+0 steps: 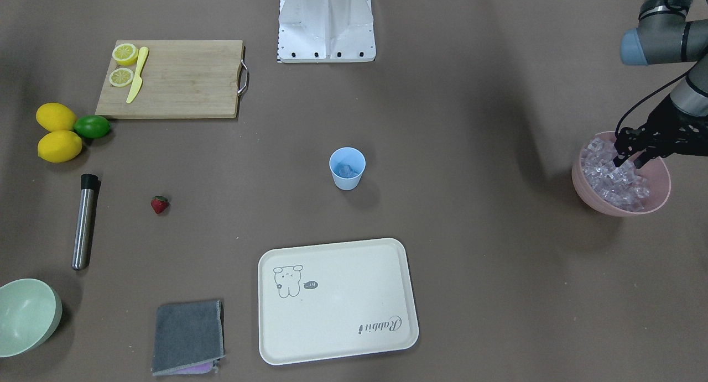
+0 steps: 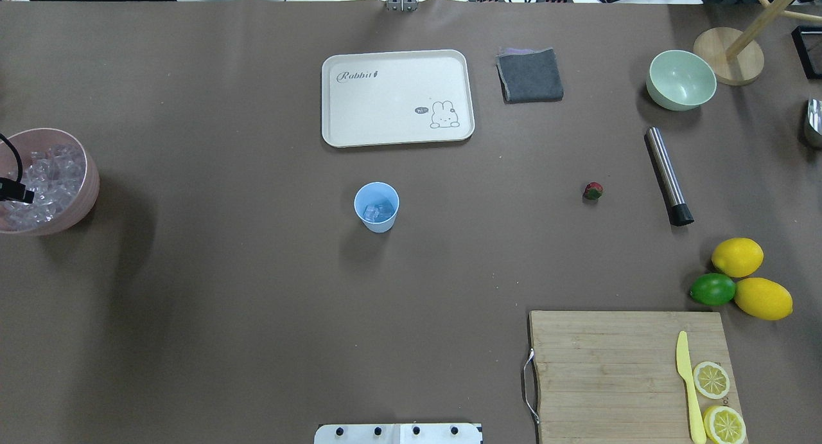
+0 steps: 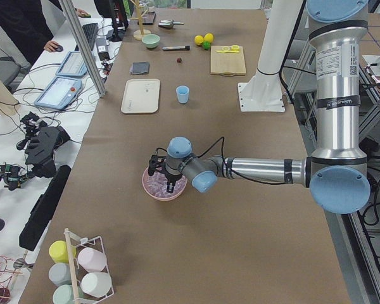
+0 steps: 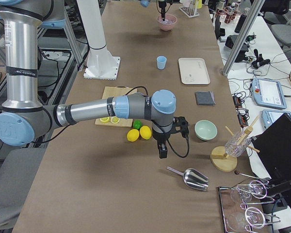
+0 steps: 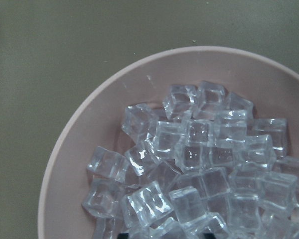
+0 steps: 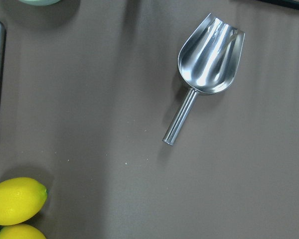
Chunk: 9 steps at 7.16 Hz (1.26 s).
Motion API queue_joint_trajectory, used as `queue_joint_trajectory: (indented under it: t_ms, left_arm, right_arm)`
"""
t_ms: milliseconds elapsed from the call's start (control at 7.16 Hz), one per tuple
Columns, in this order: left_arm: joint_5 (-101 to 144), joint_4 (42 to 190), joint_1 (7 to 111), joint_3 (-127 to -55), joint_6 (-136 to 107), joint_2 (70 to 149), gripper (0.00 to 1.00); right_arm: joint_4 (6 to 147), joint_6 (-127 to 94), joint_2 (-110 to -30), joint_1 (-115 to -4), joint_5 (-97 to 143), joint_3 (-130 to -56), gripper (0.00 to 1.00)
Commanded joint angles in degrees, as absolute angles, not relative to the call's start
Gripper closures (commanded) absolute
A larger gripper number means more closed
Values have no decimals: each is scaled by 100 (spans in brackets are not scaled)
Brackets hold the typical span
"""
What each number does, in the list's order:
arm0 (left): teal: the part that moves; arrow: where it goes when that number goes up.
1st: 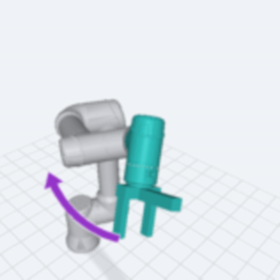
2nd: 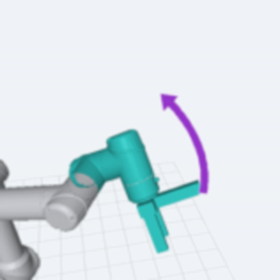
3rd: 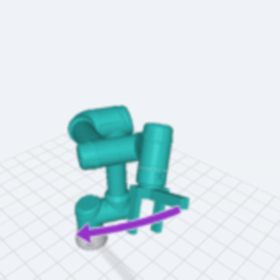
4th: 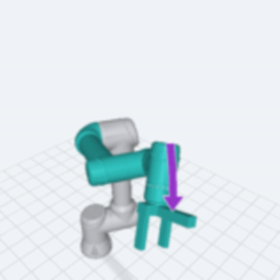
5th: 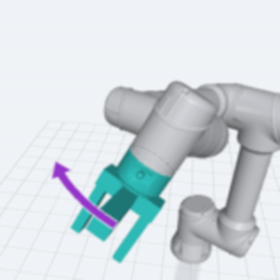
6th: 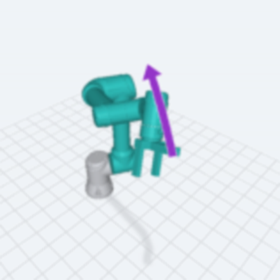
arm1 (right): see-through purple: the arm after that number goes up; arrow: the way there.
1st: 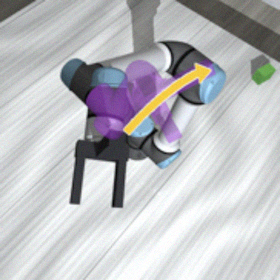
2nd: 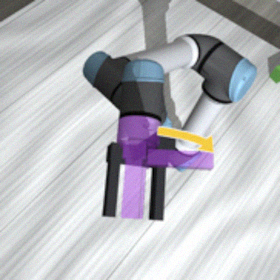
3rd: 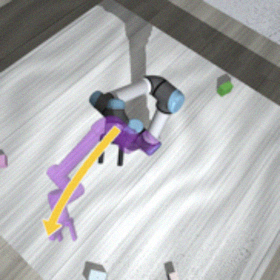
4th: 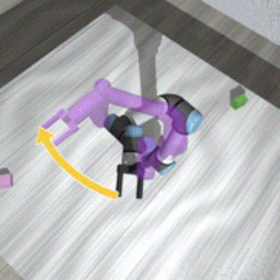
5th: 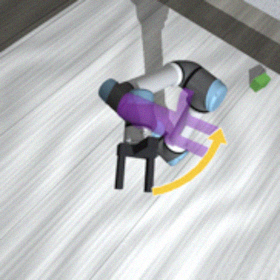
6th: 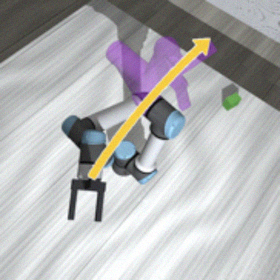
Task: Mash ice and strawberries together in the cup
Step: 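Lower the left gripper into the ice and grasp another cube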
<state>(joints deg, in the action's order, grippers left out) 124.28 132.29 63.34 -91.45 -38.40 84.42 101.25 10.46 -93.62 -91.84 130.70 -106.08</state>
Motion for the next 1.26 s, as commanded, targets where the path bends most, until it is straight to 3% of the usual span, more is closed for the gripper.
queue_joint_trajectory:
  t_ms: [0,419,559,698,838,1117]
  left_arm:
    - [12419,13228,6328,-9132,-3841,8464,45]
    - [12410,13219,6302,-9097,-3841,8473,45]
    - [12419,13219,6302,-9097,-3841,8455,58]
    - [12419,13227,6302,-9105,-3841,8446,83]
    - [12419,13228,6302,-9123,-3832,8446,100]
    - [12436,13210,6354,-9236,-3788,8420,100]
  right_arm:
    - [10125,1046,-9369,-9185,13069,-10608,0]
    - [10125,1046,-9369,-9176,13069,-10608,0]
    - [10125,1046,-9369,-9176,13078,-10608,0]
    - [10125,1046,-9360,-9176,13078,-10608,0]
    - [10125,1046,-9360,-9176,13078,-10608,0]
    - [10125,1046,-9360,-9176,13078,-10608,0]
